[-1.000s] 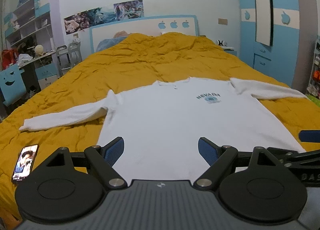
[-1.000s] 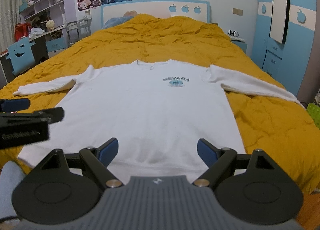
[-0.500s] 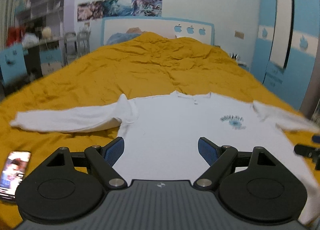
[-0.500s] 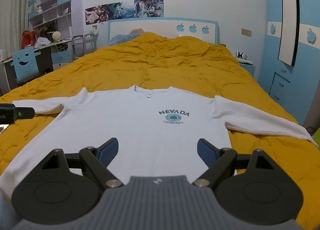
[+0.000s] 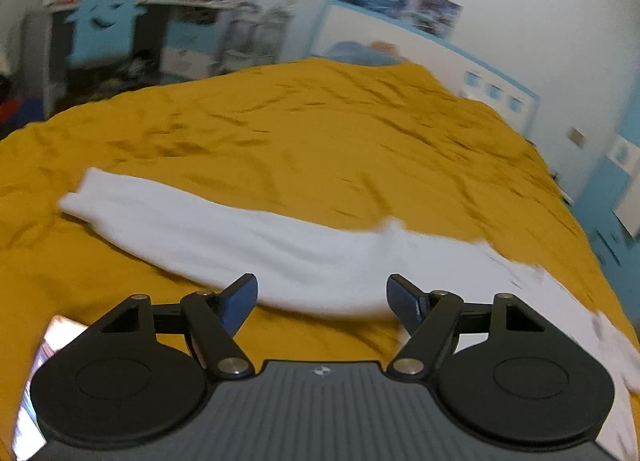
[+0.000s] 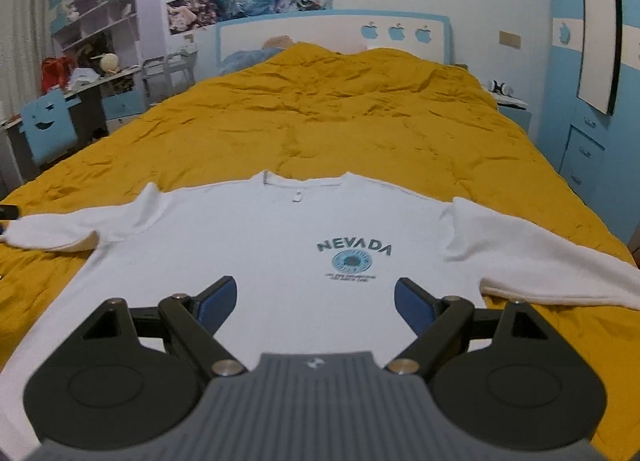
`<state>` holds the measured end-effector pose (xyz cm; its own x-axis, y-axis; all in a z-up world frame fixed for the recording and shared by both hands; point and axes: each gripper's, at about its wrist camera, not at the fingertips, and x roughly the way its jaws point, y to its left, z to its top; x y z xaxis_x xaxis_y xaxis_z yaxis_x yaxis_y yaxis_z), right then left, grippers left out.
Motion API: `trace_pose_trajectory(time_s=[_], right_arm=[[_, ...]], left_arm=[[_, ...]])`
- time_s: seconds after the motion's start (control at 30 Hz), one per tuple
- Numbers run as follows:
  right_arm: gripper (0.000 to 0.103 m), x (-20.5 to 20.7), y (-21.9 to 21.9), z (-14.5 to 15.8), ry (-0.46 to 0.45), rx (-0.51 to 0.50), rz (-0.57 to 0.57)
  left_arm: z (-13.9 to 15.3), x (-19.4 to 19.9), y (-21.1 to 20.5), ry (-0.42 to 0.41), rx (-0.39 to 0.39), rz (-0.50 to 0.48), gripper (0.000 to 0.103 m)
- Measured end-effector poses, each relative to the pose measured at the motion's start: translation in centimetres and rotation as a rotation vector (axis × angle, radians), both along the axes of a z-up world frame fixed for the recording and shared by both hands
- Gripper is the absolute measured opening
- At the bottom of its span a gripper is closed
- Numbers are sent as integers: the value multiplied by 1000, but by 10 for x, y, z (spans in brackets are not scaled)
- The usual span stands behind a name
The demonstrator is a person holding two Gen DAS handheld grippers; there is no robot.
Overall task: Fold small clothes
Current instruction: 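Grasp the sleeve cuff nearest the left tool with the left tool, then lift the sleeve and lay it across the sweatshirt body, open left tool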
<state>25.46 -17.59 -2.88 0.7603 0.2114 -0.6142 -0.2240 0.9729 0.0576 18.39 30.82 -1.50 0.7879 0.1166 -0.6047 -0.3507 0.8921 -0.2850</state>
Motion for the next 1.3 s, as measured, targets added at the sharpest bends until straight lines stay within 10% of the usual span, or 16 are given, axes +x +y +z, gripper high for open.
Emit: trace_pose_trajectory(time_s=[0.43, 0.7, 1.3], right_arm=[[82, 47, 41, -39, 89, -66, 33], [82, 53, 64, -40, 87, -99, 81], [82, 26, 0, -18, 14, -1, 53]], left_arm=[[-70, -12, 202, -41, -451, 484, 79], [-89, -7, 214, -111, -469, 547, 7], [206, 103, -58, -469, 8, -77, 6]])
